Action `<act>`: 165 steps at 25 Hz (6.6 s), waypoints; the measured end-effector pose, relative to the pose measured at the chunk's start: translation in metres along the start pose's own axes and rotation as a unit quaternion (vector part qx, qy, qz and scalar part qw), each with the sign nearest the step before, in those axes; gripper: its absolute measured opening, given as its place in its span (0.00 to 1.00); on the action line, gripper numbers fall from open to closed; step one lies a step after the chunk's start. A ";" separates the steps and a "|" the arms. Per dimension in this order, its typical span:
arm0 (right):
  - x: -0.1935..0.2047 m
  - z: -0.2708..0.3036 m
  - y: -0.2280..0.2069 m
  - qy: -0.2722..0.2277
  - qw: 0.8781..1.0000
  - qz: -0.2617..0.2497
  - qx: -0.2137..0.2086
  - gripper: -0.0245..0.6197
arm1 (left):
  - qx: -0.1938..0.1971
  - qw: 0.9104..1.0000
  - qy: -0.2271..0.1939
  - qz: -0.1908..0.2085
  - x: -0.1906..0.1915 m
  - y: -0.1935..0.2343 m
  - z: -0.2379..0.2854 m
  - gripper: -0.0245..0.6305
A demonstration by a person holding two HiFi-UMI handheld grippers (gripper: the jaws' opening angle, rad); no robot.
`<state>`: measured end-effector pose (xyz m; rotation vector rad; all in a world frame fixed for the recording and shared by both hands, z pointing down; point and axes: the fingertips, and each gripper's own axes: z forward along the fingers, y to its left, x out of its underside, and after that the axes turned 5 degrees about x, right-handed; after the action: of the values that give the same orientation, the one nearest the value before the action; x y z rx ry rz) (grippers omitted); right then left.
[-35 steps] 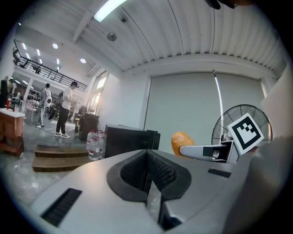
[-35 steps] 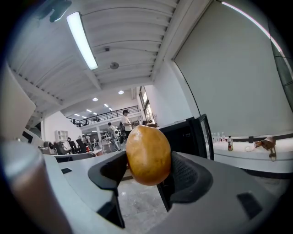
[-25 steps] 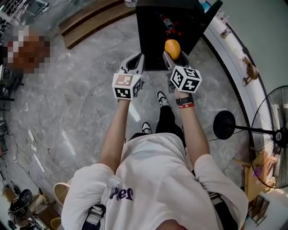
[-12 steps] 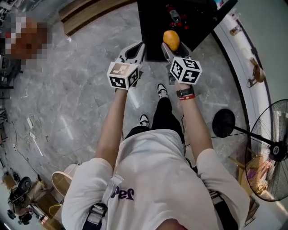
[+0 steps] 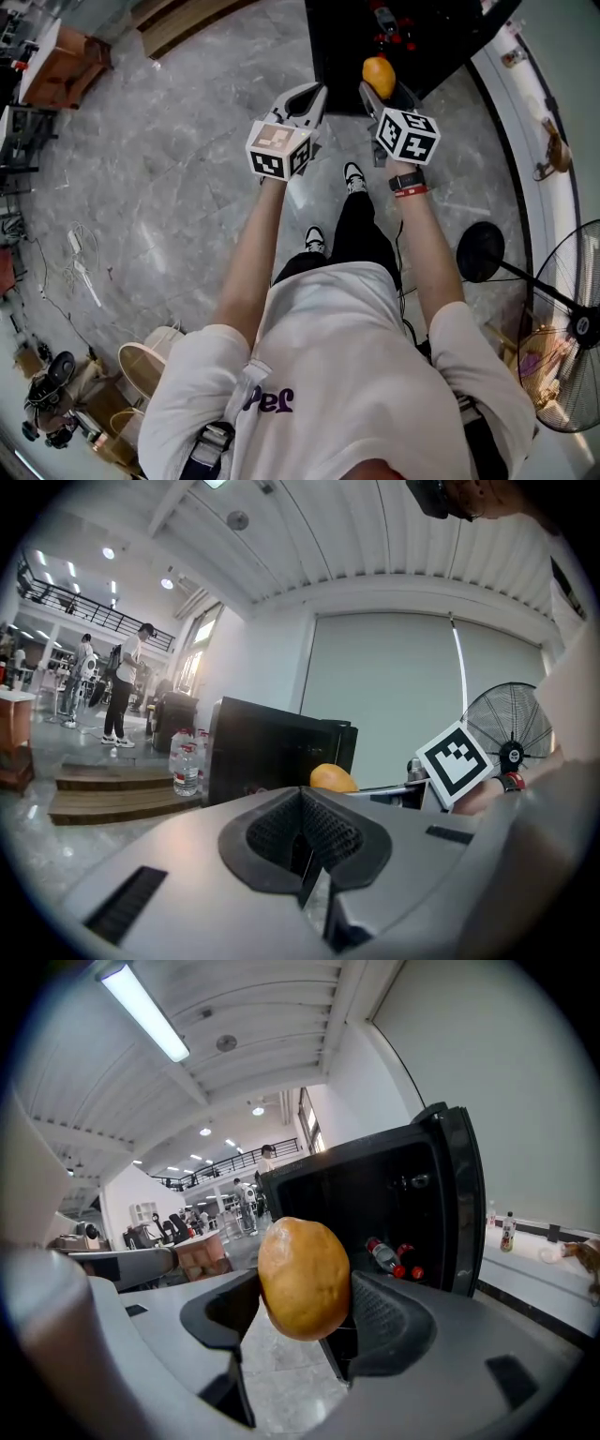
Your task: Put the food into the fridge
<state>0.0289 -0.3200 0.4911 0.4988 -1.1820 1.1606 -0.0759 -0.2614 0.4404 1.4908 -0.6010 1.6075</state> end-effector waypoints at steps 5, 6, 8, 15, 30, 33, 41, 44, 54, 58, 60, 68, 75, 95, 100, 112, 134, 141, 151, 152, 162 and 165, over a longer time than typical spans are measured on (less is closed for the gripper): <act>0.015 0.024 -0.002 0.016 1.000 0.006 -0.004 0.53 | 0.009 1.000 0.010 -0.002 0.015 0.009 0.005 0.06; 0.016 0.029 -0.004 0.019 1.000 0.008 -0.005 0.53 | 0.010 1.000 0.011 -0.001 0.018 0.011 0.009 0.06; 0.021 0.038 -0.010 0.024 1.000 0.012 -0.007 0.53 | 0.011 1.000 0.014 -0.002 0.025 0.014 0.017 0.06; 0.039 0.068 -0.025 0.045 0.999 0.012 -0.010 0.53 | 0.010 1.000 0.023 -0.009 0.045 0.030 0.037 0.06; 0.059 0.129 -0.058 0.075 0.996 -0.038 -0.015 0.53 | 0.014 0.999 0.033 -0.011 0.070 0.043 0.073 0.07; 0.063 0.141 -0.064 0.079 0.996 -0.045 -0.018 0.53 | 0.018 0.999 0.036 -0.011 0.074 0.044 0.080 0.07; 0.068 0.173 -0.075 0.088 0.994 -0.065 -0.024 0.53 | 0.023 0.999 0.041 -0.012 0.083 0.052 0.095 0.07; 0.069 0.184 -0.080 0.091 0.993 -0.069 -0.023 0.53 | 0.021 0.999 0.041 -0.015 0.087 0.057 0.099 0.07; 0.069 0.213 -0.096 0.104 0.991 -0.076 -0.023 0.53 | 0.018 0.999 0.040 -0.020 0.088 0.066 0.115 0.07; 0.069 0.223 -0.097 0.104 0.990 -0.089 -0.023 0.53 | 0.016 0.999 0.031 -0.020 0.087 0.073 0.118 0.07; 0.069 0.228 -0.097 0.102 0.990 -0.096 -0.024 0.53 | 0.017 0.999 0.025 -0.015 0.086 0.075 0.120 0.07; 0.073 0.257 -0.109 0.102 0.987 -0.123 -0.016 0.53 | 0.023 1.000 0.015 -0.009 0.094 0.082 0.132 0.07; 0.080 0.287 -0.118 0.104 0.985 -0.136 -0.018 0.53 | 0.027 0.999 0.014 -0.008 0.105 0.095 0.146 0.07; 0.080 0.354 -0.136 0.116 0.979 -0.165 -0.017 0.53 | 0.022 1.000 0.014 -0.011 0.116 0.131 0.176 0.07; 0.081 0.368 -0.137 0.118 0.977 -0.177 -0.023 0.53 | 0.023 1.000 0.018 -0.004 0.119 0.133 0.182 0.07; 0.077 0.384 -0.133 0.110 0.975 -0.193 -0.022 0.53 | 0.021 1.000 0.013 -0.006 0.116 0.141 0.182 0.07; 0.069 0.329 -0.123 0.114 0.977 -0.180 -0.027 0.62 | 0.001 1.000 0.011 -0.007 0.101 0.123 0.148 0.07; 0.056 0.291 -0.120 0.109 0.980 -0.168 -0.016 0.62 | 0.002 1.000 -0.014 -0.018 0.077 0.106 0.126 0.07; 0.040 0.221 -0.112 0.108 0.983 -0.145 0.005 0.61 | 0.014 1.000 0.009 -0.015 0.057 0.072 0.090 0.07; 0.039 0.214 -0.111 0.108 0.984 -0.143 0.007 0.61 | 0.015 1.000 0.012 -0.016 0.055 0.068 0.087 0.07; 0.032 0.142 -0.094 0.109 0.987 -0.116 0.013 0.56 | 0.019 0.999 0.032 -0.019 0.038 0.035 0.048 0.07; 0.023 0.118 -0.091 0.106 0.988 -0.109 0.020 0.54 | 0.022 0.999 0.037 -0.015 0.032 0.025 0.039 0.07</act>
<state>0.0549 -0.4409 0.5774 0.5079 -0.8996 1.0230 -0.0724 -0.2982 0.4827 1.4592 -0.5019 1.6539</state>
